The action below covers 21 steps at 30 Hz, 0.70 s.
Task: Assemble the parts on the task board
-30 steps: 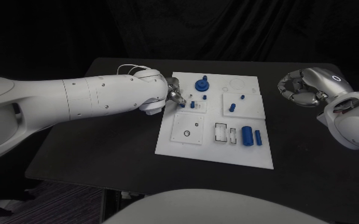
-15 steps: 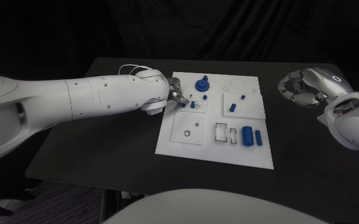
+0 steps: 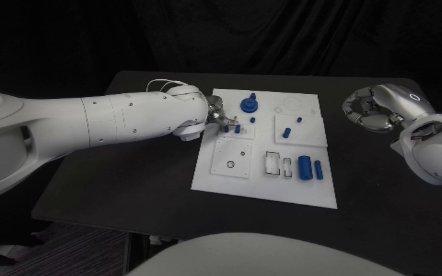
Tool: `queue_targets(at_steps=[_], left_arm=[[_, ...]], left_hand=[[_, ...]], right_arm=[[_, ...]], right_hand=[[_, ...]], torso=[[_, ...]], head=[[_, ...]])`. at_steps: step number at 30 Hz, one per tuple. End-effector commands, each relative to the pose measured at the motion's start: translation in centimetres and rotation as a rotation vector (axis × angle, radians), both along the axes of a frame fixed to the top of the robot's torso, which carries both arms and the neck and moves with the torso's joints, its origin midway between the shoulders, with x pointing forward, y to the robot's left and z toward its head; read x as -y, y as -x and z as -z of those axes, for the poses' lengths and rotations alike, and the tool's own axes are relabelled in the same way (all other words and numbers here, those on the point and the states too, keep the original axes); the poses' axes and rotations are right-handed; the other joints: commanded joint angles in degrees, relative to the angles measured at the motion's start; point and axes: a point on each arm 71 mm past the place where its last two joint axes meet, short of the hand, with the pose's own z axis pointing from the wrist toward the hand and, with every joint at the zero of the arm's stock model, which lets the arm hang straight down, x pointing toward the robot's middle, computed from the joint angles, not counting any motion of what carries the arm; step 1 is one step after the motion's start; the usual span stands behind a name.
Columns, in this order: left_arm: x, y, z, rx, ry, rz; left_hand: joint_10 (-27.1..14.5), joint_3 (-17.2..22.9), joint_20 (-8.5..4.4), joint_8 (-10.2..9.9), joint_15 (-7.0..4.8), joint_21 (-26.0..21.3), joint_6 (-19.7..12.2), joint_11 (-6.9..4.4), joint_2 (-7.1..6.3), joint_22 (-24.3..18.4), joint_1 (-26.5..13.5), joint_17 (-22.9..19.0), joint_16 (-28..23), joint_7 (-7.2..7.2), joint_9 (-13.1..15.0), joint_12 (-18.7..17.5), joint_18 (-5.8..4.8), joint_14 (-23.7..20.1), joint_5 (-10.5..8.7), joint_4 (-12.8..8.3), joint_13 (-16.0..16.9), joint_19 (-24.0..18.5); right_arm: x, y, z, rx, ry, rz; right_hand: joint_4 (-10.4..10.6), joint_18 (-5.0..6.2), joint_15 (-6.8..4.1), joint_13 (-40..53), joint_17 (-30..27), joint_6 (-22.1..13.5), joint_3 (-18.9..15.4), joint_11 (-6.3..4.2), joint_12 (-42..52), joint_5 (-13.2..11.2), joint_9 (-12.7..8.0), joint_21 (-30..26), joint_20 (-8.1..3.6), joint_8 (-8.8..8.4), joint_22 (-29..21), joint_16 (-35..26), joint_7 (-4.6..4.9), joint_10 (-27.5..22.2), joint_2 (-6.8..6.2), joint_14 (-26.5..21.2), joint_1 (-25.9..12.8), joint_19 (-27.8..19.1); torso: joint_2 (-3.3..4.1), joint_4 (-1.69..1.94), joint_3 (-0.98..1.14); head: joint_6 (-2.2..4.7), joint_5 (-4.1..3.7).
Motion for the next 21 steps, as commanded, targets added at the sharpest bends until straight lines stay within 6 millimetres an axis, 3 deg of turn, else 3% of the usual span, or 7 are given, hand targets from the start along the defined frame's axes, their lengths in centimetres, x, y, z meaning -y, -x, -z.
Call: queue_targets(at_steps=[1,3,5,7,14,15,21], left_arm=[[0.0,0.1,0.2,-0.013,-0.007,0.015],[-0.1,0.1,0.2,-0.012,-0.009,0.009],[-0.2,0.1,0.2,-0.010,-0.011,0.001],[-0.3,0.1,0.2,-0.007,-0.012,-0.007],[-0.7,-0.2,-0.2,0.051,0.029,-0.030],[-0.7,-0.3,-0.3,0.069,0.044,-0.030],[-0.3,-0.7,-1.5,0.227,0.174,0.003]], left_hand=[[5.09,-0.98,0.03,1.08,0.12,-0.22,1.33,-0.02,1.15,11.81,-1.15,15.08,0.15,-0.32,1.11,-0.08,0.77,5.84,0.52,0.06,14.43,1.51],[5.18,-2.18,-0.21,3.27,-0.16,-0.18,1.44,-0.35,1.86,11.83,-1.31,15.08,0.15,-0.73,3.78,0.07,0.77,5.84,0.85,-0.06,14.49,1.56],[5.21,-3.48,-0.49,6.33,-0.38,-0.21,-0.43,-0.57,2.51,11.83,-0.95,15.08,0.15,-0.94,8.19,0.11,0.76,5.84,1.38,-0.05,14.50,1.61],[5.35,-4.22,-0.58,8.05,-0.41,-0.09,-1.63,-0.63,3.32,11.87,-1.10,15.08,0.15,-1.00,10.53,0.34,0.74,5.84,1.99,0.07,14.60,1.71],[5.52,-5.63,-0.65,10.30,-0.55,0.21,-2.92,-0.72,5.37,11.96,-3.13,15.08,0.15,-1.08,13.34,0.59,0.66,5.84,3.51,0.29,14.71,1.91],[5.62,-6.54,-0.71,10.95,-0.60,0.35,-3.24,-0.75,6.45,12.01,-5.16,15.08,0.15,-1.11,14.11,0.76,0.63,5.84,6.47,0.11,14.78,1.98],[5.91,-8.97,-0.63,12.58,-0.45,0.82,-5.48,-0.59,7.06,12.16,-5.77,15.08,0.15,-0.89,14.52,1.24,0.52,5.84,8.44,0.25,14.99,2.12]], right_arm=[[0.2,0.0,0.1,-0.006,0.006,0.017],[0.2,0.0,0.1,-0.006,0.006,0.018],[0.2,0.0,0.2,-0.006,0.006,0.018],[0.2,0.0,0.2,-0.007,0.007,0.018],[0.2,0.0,0.2,-0.008,0.007,0.018],[0.2,0.0,0.2,-0.008,0.007,0.018],[0.3,0.1,0.2,-0.010,0.008,0.019]], right_hand=[[-0.29,-0.01,-0.21,0.00,0.00,-0.04,0.06,-0.05,-0.20,0.16,0.07,-0.22,-0.22,0.26,4.46,-0.18,0.02,-0.29,0.10,-0.23,0.66,0.07],[-0.29,-0.01,-0.21,0.00,0.00,-0.04,0.06,-0.05,-0.20,0.16,0.07,-0.22,-0.22,0.26,4.46,-0.18,0.02,-0.29,0.10,-0.23,0.66,0.07],[-0.29,-0.01,-0.21,0.00,0.00,-0.04,0.06,-0.05,-0.20,0.16,0.07,-0.22,-0.22,0.26,4.46,-0.18,0.02,-0.29,0.10,-0.23,0.66,0.07],[-0.29,-0.01,-0.21,0.00,0.00,-0.04,0.06,-0.05,-0.20,0.16,0.07,-0.22,-0.22,0.26,4.46,-0.18,0.02,-0.29,0.10,-0.23,0.66,0.07],[-0.33,0.00,-0.21,-0.05,-0.08,-0.05,0.05,-0.04,-0.25,0.15,0.08,-0.30,-0.22,0.27,4.45,-0.25,0.04,-0.32,0.09,-0.25,0.67,0.05],[-0.33,0.00,-0.21,-0.05,-0.08,-0.05,0.05,-0.04,-0.25,0.15,0.08,-0.30,-0.22,0.27,4.45,-0.25,0.04,-0.32,0.09,-0.25,0.67,0.05],[-0.34,0.01,-0.20,-0.13,-0.11,-0.07,0.05,-0.03,-0.33,0.15,0.09,-0.40,-0.22,0.27,4.43,-0.29,0.05,-0.38,0.10,-0.27,0.66,0.03]], torso=[[-0.04,0.00,0.03],[-0.02,0.02,0.04],[0.00,0.01,0.03],[0.00,0.03,0.03],[0.01,-0.01,0.00],[0.02,0.01,-0.01],[-0.01,0.05,-0.01]], head=[[-0.01,-0.07],[-0.01,-0.05],[-0.01,-0.02],[-0.01,-0.04],[-0.01,-0.05],[-0.01,-0.09],[-0.01,-0.18]])
